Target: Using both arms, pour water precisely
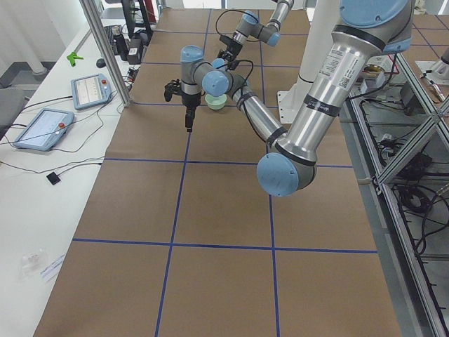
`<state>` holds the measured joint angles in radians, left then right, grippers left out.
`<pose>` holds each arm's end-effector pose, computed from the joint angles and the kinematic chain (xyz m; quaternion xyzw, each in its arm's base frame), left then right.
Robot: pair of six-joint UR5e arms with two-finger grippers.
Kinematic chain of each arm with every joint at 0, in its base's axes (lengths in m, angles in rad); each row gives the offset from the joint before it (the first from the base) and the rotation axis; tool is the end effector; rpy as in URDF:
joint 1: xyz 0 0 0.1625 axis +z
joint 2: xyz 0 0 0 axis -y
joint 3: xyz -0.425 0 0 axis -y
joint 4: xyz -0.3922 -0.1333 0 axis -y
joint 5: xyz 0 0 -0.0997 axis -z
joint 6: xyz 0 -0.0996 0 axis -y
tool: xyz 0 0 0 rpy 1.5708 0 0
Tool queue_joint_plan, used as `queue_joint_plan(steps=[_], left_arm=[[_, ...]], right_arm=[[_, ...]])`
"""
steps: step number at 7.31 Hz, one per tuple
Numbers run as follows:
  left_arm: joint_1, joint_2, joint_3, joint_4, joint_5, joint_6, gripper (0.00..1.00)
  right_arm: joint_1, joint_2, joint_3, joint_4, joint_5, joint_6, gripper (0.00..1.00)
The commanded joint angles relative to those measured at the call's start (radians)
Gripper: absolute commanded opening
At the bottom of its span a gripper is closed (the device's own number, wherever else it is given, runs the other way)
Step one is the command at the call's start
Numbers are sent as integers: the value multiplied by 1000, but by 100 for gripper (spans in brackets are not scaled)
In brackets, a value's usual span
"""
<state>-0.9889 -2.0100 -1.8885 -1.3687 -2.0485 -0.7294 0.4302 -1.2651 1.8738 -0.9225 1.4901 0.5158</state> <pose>0.2551 -0.5470 0.3005 0.0722 0.3426 -0.0042 0.9367 -0.4635 -0.3682 0.2793 0.4213 -0.4107 -0.2258 0.7764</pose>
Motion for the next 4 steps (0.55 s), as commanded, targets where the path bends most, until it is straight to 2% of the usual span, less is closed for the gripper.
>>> queue_joint_plan(steps=[1,2,4], left_arm=[[-43,23,2,-1,-1,70,100],[-56,36,3,-1,-1,94,100],[-68,45,6,-3,-1,117,100]], right_arm=[[-8,94,-2,-170,114,-46,0],[-7,134,-4,-252,122,-52,0],[24,199,-5,-416,211,-112,0]])
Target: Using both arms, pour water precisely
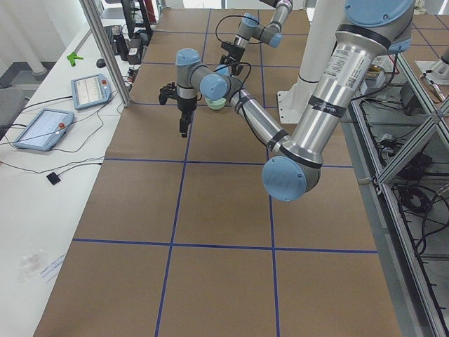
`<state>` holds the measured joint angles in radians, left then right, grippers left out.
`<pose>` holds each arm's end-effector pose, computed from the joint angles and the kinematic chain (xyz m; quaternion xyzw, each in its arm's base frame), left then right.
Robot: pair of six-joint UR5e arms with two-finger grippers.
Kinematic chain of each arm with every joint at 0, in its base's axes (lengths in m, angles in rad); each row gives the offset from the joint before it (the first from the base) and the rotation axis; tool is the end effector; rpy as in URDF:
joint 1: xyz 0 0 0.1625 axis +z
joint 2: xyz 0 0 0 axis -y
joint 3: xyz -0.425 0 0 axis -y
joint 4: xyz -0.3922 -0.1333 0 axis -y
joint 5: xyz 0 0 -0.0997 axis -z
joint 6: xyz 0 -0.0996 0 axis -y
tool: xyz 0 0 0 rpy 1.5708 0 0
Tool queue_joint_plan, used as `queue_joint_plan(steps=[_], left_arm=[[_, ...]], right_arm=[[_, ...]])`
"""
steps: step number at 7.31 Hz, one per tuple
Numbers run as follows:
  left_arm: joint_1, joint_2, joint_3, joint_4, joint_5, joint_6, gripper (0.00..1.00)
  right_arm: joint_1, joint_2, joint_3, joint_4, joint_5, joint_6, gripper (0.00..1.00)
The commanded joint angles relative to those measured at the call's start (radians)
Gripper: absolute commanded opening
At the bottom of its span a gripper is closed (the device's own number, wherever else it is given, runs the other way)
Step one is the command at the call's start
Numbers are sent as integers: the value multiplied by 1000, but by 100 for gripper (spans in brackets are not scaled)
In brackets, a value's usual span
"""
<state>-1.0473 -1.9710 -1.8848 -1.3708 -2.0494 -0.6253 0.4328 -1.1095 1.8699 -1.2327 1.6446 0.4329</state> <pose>0.2203 -0.5566 0.3250 0.0828 0.3267 0.0124 0.9414 -0.4983 -0.3690 0.2292 0.3466 -0.3912 -0.3124 0.7933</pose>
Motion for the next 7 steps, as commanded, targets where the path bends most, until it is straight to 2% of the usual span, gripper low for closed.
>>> queue_joint_plan(steps=[1,3,5,7], left_arm=[[-14,12,1,-2,0,13,100],[-23,14,3,-2,0,15,100],[-25,15,1,-2,0,15,100],[-25,15,3,-1,0,15,100]], right_arm=[[53,77,-6,-188,123,-43,0],[99,156,-49,-344,252,-45,0],[98,247,-127,-443,274,-46,0],[95,272,-167,-494,282,-52,0]])
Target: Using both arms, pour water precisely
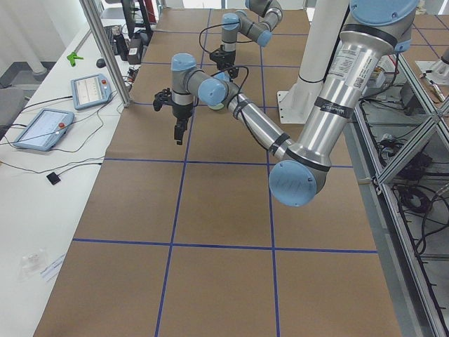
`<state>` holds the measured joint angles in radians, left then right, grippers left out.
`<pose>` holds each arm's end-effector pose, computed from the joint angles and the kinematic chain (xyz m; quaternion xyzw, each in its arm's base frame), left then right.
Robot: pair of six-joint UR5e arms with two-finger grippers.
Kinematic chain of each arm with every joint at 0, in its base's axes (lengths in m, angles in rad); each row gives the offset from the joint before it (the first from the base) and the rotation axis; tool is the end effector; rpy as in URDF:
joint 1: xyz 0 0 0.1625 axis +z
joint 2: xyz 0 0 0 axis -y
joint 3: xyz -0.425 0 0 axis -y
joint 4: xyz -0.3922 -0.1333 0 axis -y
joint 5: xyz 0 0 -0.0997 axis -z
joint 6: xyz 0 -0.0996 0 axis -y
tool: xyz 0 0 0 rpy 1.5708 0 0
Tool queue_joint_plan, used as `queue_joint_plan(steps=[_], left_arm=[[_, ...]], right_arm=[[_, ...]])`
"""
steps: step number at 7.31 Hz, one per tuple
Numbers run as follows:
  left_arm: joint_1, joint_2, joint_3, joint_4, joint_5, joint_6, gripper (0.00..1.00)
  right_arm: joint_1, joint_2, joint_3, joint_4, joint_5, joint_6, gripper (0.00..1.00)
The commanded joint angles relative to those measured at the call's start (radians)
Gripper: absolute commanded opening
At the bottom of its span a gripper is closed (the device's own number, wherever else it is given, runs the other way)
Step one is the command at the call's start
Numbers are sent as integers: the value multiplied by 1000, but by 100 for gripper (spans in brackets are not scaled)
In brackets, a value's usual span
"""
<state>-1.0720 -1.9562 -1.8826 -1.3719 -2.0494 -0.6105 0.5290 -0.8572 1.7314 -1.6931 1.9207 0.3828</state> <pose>0.2056 -0.5602 0.3345 0.0827 0.3214 0.0058 0.9433 -0.5254 -0.4220 0.1832 0.1678 -0.3588 -0.3568 0.8460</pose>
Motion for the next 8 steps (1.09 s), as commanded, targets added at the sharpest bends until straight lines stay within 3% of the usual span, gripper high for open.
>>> queue_joint_plan(steps=[1,6,8], left_arm=[[0,9,-1,-1,0,0,100],[0,13,-3,-1,0,0,100],[0,13,-3,-1,0,-2,100]], right_arm=[[-3,56,-73,-60,7,-2,0],[-21,84,-92,-177,9,-5,0],[-24,166,-136,-288,6,-53,0]])
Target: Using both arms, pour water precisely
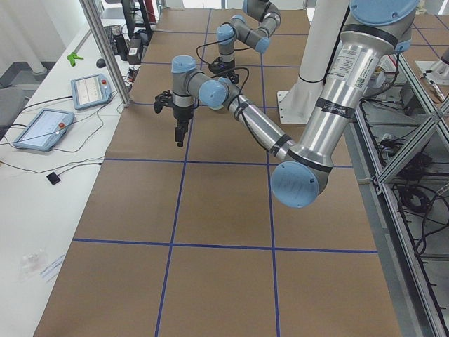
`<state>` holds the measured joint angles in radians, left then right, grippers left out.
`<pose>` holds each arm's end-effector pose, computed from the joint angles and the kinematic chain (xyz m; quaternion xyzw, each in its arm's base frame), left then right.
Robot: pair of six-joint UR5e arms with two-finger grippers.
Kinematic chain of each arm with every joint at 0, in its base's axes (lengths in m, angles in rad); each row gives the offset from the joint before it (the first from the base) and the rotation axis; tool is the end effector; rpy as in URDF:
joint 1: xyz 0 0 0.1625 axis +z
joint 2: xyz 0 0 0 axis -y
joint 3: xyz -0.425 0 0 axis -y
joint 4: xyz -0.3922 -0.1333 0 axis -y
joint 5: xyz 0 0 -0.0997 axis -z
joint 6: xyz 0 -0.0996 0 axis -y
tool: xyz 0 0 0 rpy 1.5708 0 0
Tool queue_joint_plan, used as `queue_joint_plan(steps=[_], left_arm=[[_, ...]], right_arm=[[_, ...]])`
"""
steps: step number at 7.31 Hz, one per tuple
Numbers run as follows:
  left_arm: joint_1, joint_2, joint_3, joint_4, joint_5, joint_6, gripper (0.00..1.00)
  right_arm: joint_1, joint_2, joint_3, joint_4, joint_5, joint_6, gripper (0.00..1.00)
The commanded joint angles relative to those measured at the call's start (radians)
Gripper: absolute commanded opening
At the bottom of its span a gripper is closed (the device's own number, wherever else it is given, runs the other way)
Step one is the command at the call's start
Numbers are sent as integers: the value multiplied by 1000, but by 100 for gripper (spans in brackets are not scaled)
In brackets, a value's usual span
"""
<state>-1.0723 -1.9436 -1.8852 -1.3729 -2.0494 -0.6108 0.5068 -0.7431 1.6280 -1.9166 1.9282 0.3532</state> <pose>0.2041 -0.5578 0.3407 0.0789 0.3194 0.0044 0.9443 -0.5597 -0.4233 0.1754 0.0875 -0.3006 -0.3744 0.8728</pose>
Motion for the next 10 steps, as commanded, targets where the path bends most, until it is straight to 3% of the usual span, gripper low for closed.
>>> queue_joint_plan(steps=[1,10], left_arm=[[0,0,0,0,0,-1,100],[2,0,-2,0,0,-3,100]], right_arm=[[-2,86,-74,-82,-2,-25,0],[-7,157,-195,-229,-9,-65,0]])
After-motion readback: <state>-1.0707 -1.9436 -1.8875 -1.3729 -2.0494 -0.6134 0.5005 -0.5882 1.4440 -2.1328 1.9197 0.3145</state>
